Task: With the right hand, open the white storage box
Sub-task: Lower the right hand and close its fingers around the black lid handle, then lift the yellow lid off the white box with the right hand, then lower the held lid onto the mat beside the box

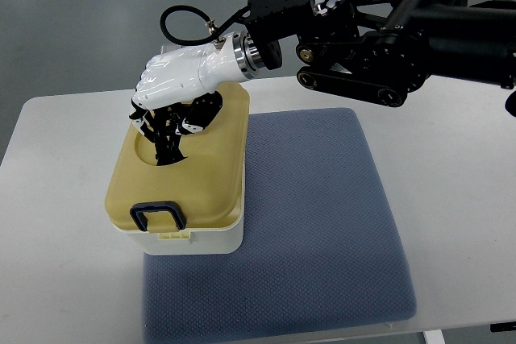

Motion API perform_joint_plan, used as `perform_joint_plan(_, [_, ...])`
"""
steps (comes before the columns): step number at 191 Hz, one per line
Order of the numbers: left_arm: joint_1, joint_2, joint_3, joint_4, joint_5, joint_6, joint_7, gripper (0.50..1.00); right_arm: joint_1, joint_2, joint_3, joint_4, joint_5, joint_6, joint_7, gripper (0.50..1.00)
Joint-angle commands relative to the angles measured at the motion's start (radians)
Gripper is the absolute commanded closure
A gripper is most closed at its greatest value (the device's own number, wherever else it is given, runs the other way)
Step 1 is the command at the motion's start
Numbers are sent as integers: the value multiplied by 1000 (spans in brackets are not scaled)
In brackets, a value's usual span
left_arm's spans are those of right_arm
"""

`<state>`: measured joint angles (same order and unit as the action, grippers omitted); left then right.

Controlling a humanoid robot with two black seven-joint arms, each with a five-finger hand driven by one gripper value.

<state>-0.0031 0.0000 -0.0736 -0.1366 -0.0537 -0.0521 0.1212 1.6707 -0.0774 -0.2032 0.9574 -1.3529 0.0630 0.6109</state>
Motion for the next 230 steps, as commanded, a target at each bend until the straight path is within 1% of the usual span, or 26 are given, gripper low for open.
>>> perform_joint_plan(1, [0,0,0,0,0,0,0,500,1,-8,13,-8,2,-2,0,1000])
perform_joint_plan(23, [0,0,0,0,0,0,0,500,-5,-39,68,-19,2,0,0,1000])
perform_joint_plan(48, [0,0,0,0,0,0,0,500,-40,-124,126,-49,3,-2,0,1000])
perform_joint_plan(97, [0,0,0,0,0,0,0,500,-178,-303,232,-89,48,-6,0,1000])
perform_joint_plan(121, [0,0,0,0,0,0,0,500,-273,-393,268,-91,48,-37,0,1000])
perform_joint_plan(140, [0,0,0,0,0,0,0,500,-344,-443,277,-91,48,-69,0,1000])
perform_joint_plan(177, [0,0,0,0,0,0,0,500,-468,-469,298,-91,49,-137,0,1000])
perform_joint_plan(230, [0,0,0,0,0,0,0,500,-565,-449,294,-91,43,-163,0,1000])
